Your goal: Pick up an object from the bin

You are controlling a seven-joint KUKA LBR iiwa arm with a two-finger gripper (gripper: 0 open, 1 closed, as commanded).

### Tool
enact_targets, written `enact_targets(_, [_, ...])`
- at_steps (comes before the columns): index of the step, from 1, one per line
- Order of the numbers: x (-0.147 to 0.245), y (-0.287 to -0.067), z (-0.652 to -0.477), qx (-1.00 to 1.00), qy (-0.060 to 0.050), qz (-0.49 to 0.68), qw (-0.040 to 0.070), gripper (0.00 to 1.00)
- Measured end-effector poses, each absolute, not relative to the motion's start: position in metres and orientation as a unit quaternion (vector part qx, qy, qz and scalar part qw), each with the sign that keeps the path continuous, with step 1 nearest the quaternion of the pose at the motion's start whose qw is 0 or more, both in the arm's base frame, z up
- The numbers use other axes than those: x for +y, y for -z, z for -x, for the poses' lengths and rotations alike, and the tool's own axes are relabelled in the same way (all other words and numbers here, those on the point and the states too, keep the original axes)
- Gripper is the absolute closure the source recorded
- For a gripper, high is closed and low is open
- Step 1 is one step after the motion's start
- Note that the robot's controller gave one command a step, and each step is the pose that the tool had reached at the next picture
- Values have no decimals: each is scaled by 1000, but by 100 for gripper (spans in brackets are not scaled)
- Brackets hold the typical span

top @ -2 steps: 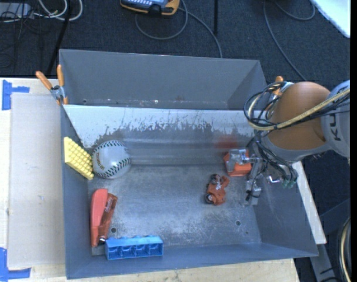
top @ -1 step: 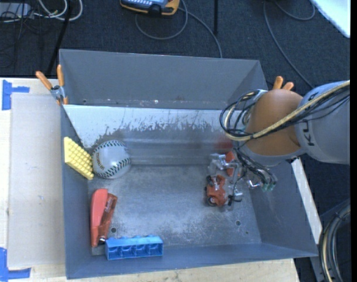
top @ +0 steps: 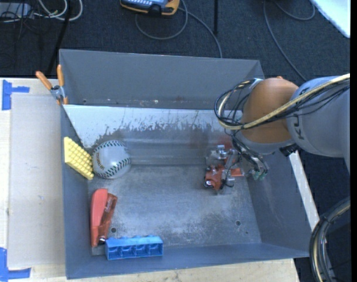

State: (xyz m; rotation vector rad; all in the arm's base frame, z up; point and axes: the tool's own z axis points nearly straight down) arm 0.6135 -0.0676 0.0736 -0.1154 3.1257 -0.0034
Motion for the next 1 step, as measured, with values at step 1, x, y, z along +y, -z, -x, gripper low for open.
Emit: enact_targets(1, [-68, -74, -613, 999, 1, 36, 7, 100])
